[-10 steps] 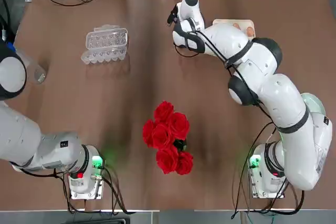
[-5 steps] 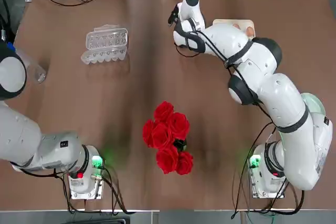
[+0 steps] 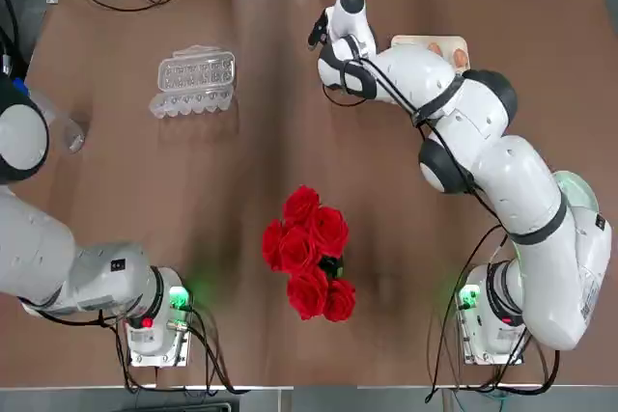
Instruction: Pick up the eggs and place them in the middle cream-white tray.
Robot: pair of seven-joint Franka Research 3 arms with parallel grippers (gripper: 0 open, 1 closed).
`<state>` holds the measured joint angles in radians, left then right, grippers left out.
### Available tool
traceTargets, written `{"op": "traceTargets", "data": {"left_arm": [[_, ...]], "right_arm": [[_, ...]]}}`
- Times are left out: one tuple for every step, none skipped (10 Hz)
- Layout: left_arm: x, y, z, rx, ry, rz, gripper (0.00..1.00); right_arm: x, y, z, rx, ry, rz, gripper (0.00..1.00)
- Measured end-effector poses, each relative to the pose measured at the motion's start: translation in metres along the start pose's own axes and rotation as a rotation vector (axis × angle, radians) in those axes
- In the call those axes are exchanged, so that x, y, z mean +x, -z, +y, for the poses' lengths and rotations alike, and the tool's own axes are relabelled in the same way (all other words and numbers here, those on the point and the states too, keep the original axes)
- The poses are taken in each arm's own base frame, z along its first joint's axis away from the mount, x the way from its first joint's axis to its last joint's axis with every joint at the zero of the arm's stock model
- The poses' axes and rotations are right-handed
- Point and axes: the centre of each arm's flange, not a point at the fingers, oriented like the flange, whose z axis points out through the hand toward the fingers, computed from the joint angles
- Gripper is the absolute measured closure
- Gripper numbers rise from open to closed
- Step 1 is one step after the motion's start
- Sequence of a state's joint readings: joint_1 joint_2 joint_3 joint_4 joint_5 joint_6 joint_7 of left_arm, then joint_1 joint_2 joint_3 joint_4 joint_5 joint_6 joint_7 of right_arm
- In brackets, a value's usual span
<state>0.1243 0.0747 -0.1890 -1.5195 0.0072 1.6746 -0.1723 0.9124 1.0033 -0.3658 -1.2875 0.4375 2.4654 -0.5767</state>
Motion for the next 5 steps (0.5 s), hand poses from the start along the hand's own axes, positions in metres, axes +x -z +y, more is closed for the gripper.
{"op": "traceTargets", "data": {"left_arm": [[0.0,0.0,0.0,0.0,0.0,0.0,0.0],[0.0,0.0,0.0,0.0,0.0,0.0,0.0],[0.0,0.0,0.0,0.0,0.0,0.0,0.0],[0.0,0.0,0.0,0.0,0.0,0.0,0.0],[0.0,0.0,0.0,0.0,0.0,0.0,0.0]], "right_arm": [[0.0,-0.0001,-0.0001,0.0,-0.001,0.0,0.37],[0.0001,0.0,-0.0001,0.0,-0.001,0.0,0.41],[0.0001,0.0001,0.0001,0.0,-0.003,0.0,0.47],[-0.0002,0.0001,0.0007,0.0,-0.005,0.0,0.47],[-0.0007,0.0001,0.0021,-0.001,-0.02,0.0,0.47]]}}
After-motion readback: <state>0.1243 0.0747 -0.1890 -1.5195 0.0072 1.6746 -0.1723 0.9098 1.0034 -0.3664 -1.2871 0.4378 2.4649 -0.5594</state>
